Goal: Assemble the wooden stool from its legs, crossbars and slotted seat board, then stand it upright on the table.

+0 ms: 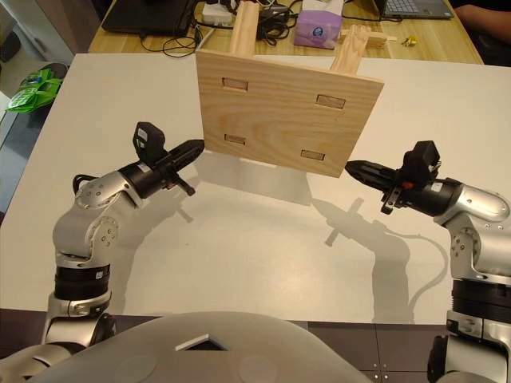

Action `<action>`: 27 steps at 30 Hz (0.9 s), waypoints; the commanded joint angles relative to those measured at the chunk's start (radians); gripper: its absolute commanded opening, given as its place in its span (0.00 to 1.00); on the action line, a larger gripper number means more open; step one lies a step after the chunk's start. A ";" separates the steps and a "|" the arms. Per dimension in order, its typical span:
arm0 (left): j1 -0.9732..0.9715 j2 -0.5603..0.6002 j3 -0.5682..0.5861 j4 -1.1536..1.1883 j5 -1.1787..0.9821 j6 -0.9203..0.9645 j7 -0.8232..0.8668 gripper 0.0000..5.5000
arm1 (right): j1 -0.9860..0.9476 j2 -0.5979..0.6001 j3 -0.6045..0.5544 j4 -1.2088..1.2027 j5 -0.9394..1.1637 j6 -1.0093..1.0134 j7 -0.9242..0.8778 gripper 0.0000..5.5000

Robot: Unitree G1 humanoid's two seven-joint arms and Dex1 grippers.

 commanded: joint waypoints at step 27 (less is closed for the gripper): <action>-0.144 -0.050 0.050 -0.149 -0.199 0.097 0.050 0.01 | -0.119 0.058 -0.073 -0.086 0.194 0.150 -0.050 0.00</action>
